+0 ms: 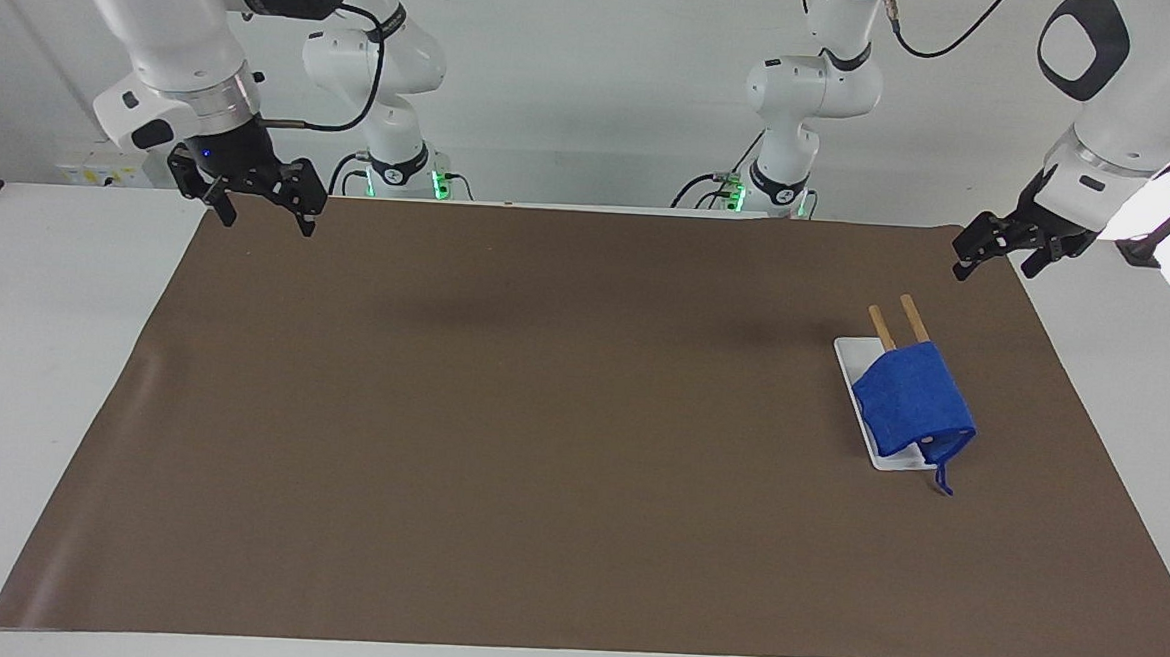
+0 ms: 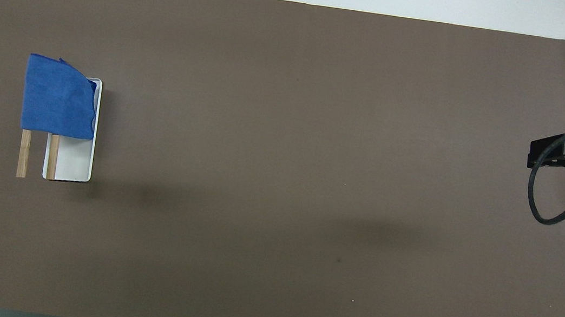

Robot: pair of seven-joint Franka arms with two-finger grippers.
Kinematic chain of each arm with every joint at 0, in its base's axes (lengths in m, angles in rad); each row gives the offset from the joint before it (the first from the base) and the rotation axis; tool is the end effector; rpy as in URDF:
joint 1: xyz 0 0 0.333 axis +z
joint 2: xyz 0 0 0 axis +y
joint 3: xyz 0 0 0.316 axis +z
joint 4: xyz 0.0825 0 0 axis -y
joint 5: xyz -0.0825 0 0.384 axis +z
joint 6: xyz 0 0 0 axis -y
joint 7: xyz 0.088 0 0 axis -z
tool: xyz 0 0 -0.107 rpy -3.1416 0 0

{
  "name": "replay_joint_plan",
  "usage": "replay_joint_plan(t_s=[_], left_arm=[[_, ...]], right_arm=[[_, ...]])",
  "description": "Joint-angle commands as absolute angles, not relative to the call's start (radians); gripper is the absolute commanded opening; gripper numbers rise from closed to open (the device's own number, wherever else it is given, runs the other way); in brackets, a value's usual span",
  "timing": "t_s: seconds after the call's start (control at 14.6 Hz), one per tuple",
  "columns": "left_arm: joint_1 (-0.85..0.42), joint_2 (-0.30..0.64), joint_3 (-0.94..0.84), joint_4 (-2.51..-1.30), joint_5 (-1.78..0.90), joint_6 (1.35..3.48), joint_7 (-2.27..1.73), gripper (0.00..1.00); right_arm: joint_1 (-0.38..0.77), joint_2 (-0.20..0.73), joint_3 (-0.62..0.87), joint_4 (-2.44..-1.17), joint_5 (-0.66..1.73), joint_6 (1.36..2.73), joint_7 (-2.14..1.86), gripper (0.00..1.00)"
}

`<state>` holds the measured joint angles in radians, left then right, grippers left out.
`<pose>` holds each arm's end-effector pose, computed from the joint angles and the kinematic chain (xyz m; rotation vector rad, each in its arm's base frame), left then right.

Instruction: Right arm passes towel to left arm to hang

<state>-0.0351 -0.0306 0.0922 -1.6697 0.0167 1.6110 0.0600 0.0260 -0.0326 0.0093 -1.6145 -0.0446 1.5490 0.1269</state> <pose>0.5455 0.0336 0.5980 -3.1291 0.0061 0.0454 0.5413 0.0143 0.6200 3.0906 -0.1420 -0.0451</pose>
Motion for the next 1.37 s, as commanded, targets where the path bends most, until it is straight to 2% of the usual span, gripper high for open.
replay_joint_plan(t_s=[0.0, 1.3], left_arm=[[-0.041, -0.055, 0.097, -1.698, 0.011, 1.618, 0.064, 1.0], [-0.046, -0.058, 0.091, -1.695, -0.026, 1.646, 0.215, 1.0]], right_arm=[[0.011, -0.044, 0.014, -1.632, -0.02, 1.562, 0.135, 1.0], [0.014, -0.046, 0.014, -1.631, -0.02, 1.557, 0.141, 1.0]])
